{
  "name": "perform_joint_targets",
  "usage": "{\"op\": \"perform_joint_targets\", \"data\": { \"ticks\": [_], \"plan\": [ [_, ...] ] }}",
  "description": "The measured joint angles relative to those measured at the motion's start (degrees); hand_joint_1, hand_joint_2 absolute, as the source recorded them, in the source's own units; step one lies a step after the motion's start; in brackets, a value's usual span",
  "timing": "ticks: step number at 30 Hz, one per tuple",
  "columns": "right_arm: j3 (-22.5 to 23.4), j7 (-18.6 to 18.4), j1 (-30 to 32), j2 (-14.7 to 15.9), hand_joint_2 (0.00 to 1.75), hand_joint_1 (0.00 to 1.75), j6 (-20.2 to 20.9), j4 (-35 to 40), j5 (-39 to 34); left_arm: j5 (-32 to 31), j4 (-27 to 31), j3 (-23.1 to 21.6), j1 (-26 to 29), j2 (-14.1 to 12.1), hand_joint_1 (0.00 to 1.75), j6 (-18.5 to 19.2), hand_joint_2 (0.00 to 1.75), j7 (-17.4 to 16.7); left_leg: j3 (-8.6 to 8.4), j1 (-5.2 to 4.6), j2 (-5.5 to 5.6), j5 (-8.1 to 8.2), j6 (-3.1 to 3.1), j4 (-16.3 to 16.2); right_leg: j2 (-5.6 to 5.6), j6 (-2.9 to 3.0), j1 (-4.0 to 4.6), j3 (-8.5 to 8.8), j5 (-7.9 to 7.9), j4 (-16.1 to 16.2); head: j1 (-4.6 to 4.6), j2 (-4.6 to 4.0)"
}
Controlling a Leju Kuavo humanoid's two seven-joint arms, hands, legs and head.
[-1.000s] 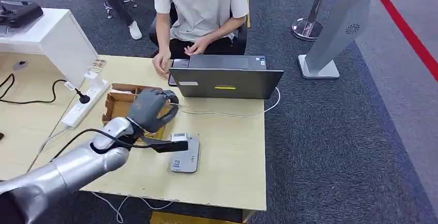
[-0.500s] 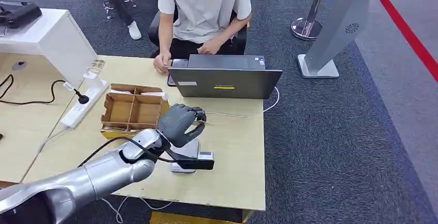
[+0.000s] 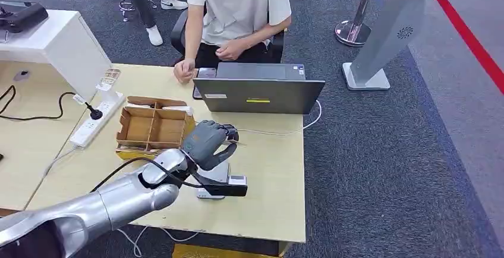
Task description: Pass the card to the sensor for recognition and then transmit it.
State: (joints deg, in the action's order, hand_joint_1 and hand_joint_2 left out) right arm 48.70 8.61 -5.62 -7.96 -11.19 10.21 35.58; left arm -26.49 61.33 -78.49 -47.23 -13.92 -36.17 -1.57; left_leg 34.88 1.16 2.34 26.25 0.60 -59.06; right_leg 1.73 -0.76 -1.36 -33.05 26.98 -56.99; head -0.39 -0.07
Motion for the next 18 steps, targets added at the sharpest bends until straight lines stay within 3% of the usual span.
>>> {"op": "perform_joint_targets", "data": {
  "ticks": [18],
  "plan": [
    [0.0,0.0,0.01,0.0,0.0,0.0,0.02,0.0,0.0,0.0,-0.09,-0.02,-0.02,0.0,1.75,0.0,1.75,0.0,0.0,0.0,0.0,0.0,0.0,0.0,0.0,0.0,0.0,0.0,0.0,0.0,0.0,0.0]
  ]
}}
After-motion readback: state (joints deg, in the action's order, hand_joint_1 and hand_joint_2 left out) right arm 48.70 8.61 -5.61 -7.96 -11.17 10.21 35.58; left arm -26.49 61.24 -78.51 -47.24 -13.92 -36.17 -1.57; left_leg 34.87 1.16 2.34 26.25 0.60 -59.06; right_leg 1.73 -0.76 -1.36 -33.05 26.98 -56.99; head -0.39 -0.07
